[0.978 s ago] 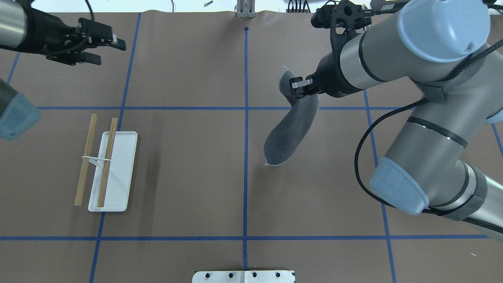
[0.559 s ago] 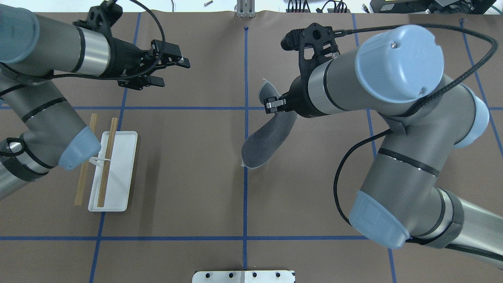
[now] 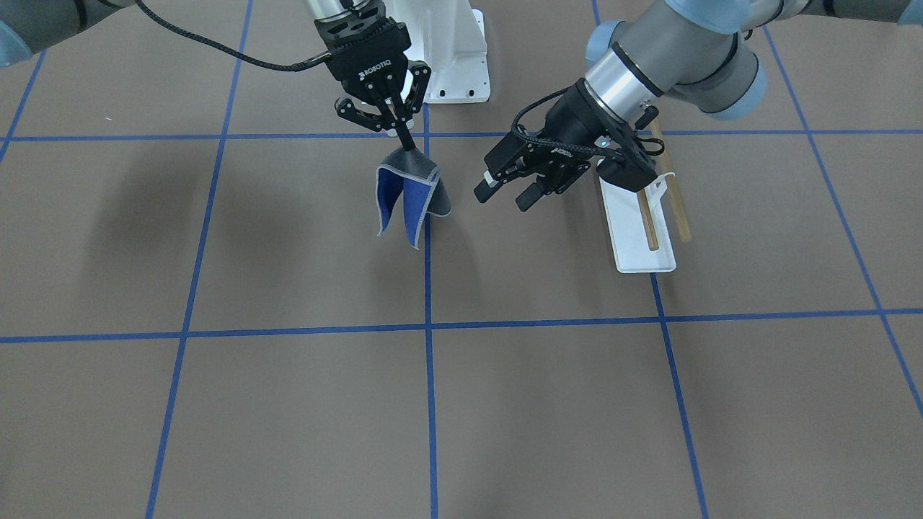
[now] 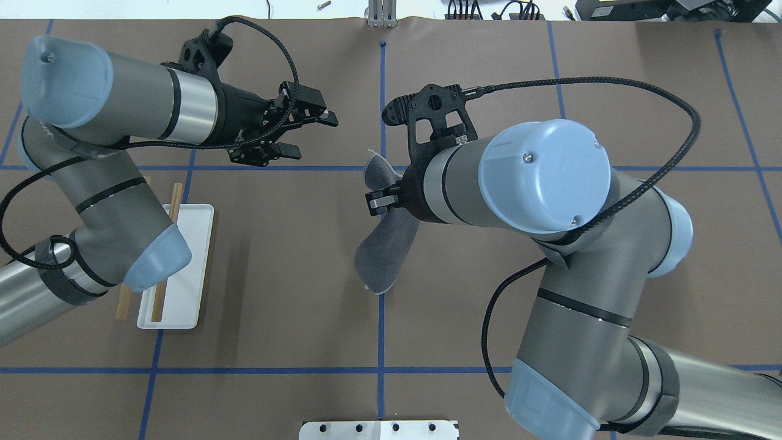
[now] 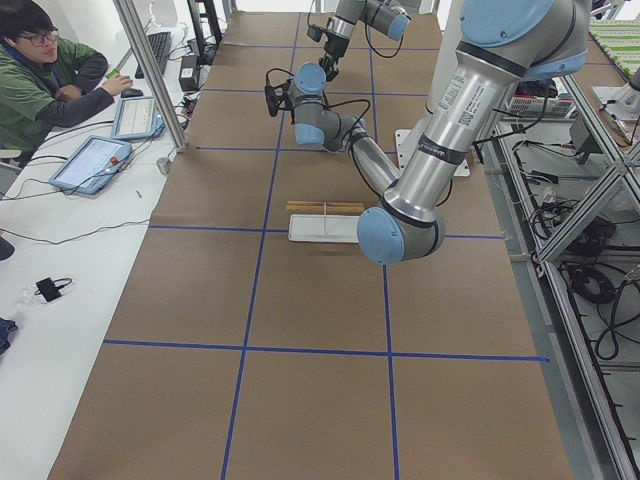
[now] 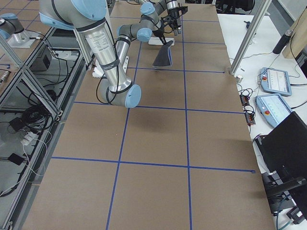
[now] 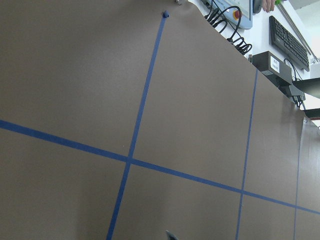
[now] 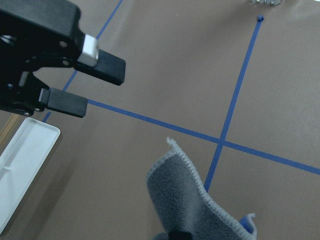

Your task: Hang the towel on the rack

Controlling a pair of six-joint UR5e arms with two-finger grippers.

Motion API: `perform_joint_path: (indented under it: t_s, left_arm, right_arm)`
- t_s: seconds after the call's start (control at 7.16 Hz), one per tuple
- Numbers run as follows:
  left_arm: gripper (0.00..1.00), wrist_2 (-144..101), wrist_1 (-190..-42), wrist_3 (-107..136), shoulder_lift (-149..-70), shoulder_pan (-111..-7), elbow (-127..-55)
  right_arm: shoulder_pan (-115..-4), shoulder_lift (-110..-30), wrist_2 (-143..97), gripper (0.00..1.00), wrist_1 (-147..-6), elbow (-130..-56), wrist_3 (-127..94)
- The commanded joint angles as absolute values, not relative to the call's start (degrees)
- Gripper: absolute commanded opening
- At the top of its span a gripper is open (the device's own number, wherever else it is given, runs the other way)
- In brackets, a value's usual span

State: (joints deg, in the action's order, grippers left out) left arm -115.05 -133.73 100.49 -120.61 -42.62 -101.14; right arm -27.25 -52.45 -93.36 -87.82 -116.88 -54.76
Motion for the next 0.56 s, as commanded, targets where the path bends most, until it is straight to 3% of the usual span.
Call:
perform_joint_path:
  t_s: [0.0,0.42]
  left_arm:
    - [0.86,-111.54,-133.77,104.83,-121.73,-40.09,-101.51]
    - [0.74,-107.41,-133.68,106.44,-122.25,-36.05,-101.87]
  right_arm:
    - [-26.19,-50.46,-90.45,0.0,-87.98,-114.36,-53.88]
    - [-26.19,-49.31,-89.82,0.0,-87.98,-113.03,-53.79]
